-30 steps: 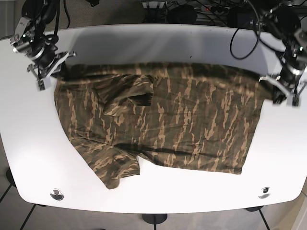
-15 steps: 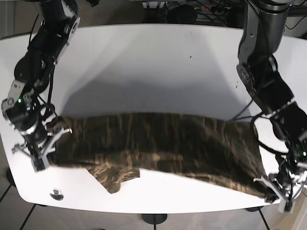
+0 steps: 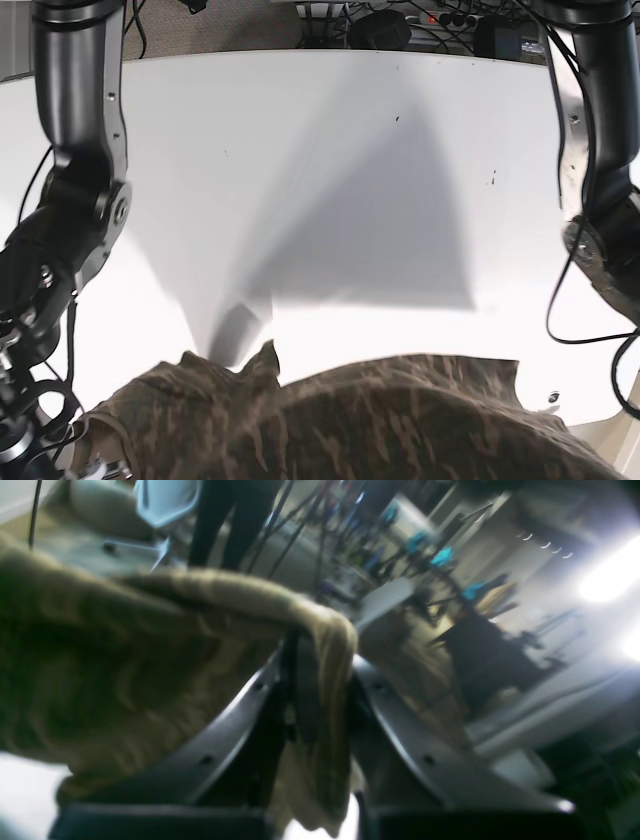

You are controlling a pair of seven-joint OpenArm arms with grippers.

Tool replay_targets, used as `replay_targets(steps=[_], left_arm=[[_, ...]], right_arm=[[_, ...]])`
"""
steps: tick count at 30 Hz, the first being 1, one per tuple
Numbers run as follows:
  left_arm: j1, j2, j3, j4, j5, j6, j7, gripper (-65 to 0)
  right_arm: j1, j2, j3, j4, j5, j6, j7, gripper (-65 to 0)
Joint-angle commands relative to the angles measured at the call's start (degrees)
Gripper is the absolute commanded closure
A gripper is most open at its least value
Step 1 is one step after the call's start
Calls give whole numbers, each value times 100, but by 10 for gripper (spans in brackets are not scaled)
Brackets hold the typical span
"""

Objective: Fold the T-shirt properly

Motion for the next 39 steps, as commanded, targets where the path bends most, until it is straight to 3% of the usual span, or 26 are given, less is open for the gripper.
replay_targets(steps=[1, 7, 10, 13, 18, 24, 26, 30, 33, 35, 39], left_arm=[[69, -155, -29, 51, -92, 32, -101, -4], [2064, -111, -565, 1044, -171, 32, -118, -4], [3295, -119, -802, 1545, -954, 32, -101, -4], [4350, -111, -882, 1906, -1174, 32, -92, -4], [6398, 355, -1594, 2864, -1174, 32, -83, -4], [8165, 461, -2429, 3330, -1182, 32, -83, -4], [8429, 461, -2895, 3321, -1182, 32, -83, -4], [8675, 417, -3273, 3321, -1174, 32, -83, -4], [8640, 443, -3255, 3339, -1174, 32, -83, -4], [8350, 452, -2772, 3348, -1138, 32, -83, -4], [7172, 426, -1840, 2864, -1121, 32, -118, -4]], right_arm=[[-40, 52, 50, 180, -38, -18, -23, -19], [-2150, -45, 560, 945, 226, -27, 47, -19], [-3284, -265, 1096, 1235, 349, -1, 73, -19], [-4224, -423, 1422, 1279, 446, 17, 100, -19], [-6018, -485, 2222, 1288, 1474, -27, 73, -19], [-7697, -441, 2257, 1279, 1931, -18, 73, -19], [-8049, -414, 2266, 1279, 1923, 8, 65, -19], [-8532, -1, 2266, 1279, 1940, 17, 65, -19], [-8488, -1, 2248, 1279, 2547, 17, 73, -19], [-8224, -36, 2230, 1253, 2837, -36, 65, -19], [-7249, -186, 2178, 1007, 2837, -45, 65, -19]])
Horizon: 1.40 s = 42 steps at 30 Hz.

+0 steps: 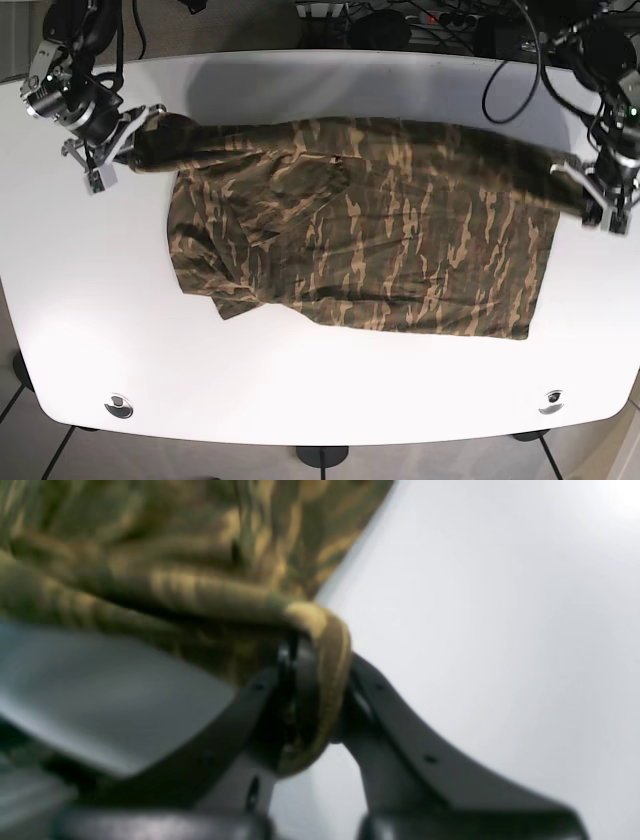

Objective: Fold the T-shirt properly

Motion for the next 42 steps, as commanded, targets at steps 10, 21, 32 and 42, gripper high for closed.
replay_targets(steps=[10, 21, 32, 42], left_arm=[[-4556, -99, 2850, -3236, -37, 838, -1112, -4], [-7211, -1075, 3342, -3807, -81, 847, -1244, -4], [-3729, -1127, 1733, -730, -98, 328, 251, -4], [-143, 42, 230, 439, -45, 34, 242, -4]], right_arm=[[4331, 94, -935, -2023, -1462, -170, 202, -19], [7936, 191, -2729, -3201, -1814, -117, 308, -19], [4208, 235, -1894, -924, -1401, -109, -167, -19], [1123, 296, -891, -686, -522, -109, 123, -19]])
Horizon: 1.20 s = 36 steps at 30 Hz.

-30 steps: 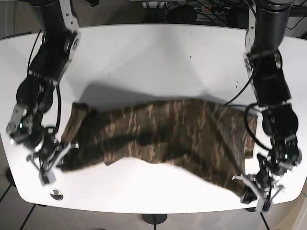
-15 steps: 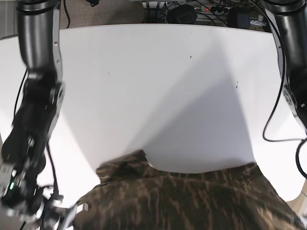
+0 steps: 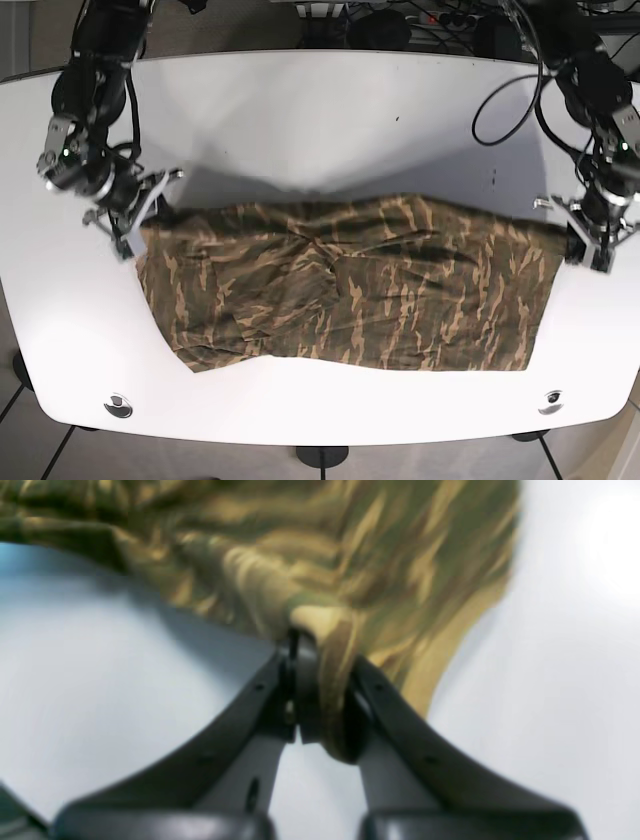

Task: Fold the T-shirt properly
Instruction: 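Release the shirt edge and reposition both grippers along it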

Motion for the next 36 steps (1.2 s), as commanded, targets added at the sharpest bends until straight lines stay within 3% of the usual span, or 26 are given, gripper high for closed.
replay_targets(steps=[1, 8, 16, 32, 36], left_arm=[[136, -10, -245, 109, -2, 29, -127, -4], [1024, 16, -799, 65, -28, 29, -136, -4], [567, -63, -772, -551, 7, 29, -154, -4], [-1385, -1188, 1250, -4032, 7, 29, -1578, -11], [-1666, -1399, 1619, -4858, 7, 29, -2237, -11]], right_arm=[[-181, 102, 88, 135, 75, 5, 143, -19], [-1060, 251, 281, 91, 40, 5, 398, -19], [-1552, 401, 290, 83, 31, -4, 416, -19], [-1772, 374, 299, -234, 31, -21, 776, -19], [-1763, 374, 299, -243, 31, -39, 785, -19]])
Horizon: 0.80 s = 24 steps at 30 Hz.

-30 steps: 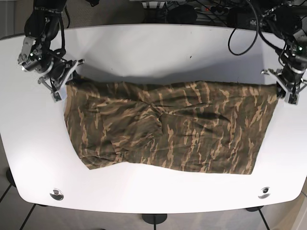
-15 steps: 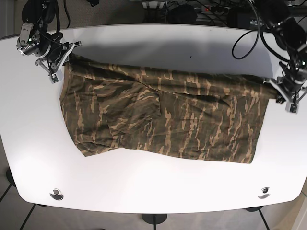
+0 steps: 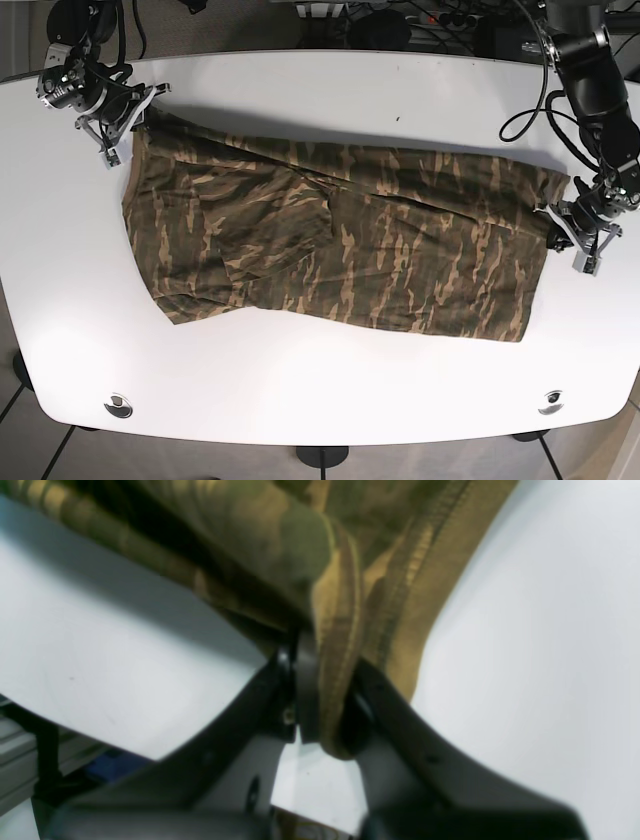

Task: Fold the T-shirt properly
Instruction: 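Release the shirt edge and reposition both grippers along it, then regrasp the shirt edge with both grippers and pull it taut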

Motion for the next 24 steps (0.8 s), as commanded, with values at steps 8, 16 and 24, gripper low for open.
replay_targets(steps=[8, 16, 24], left_arm=[[-554, -191, 285, -581, -116, 14, -374, -432], [448, -279, -489, 570, -124, 14, -365, -433], [1204, 99, -1016, 983, -80, 14, -382, -432]], right_arm=[[60, 57, 226, 98, 288, 25, 90, -151], [236, 250, 1272, -658, 2442, 543, -411, -479], [218, 198, 946, -772, 2433, 517, -631, -466]])
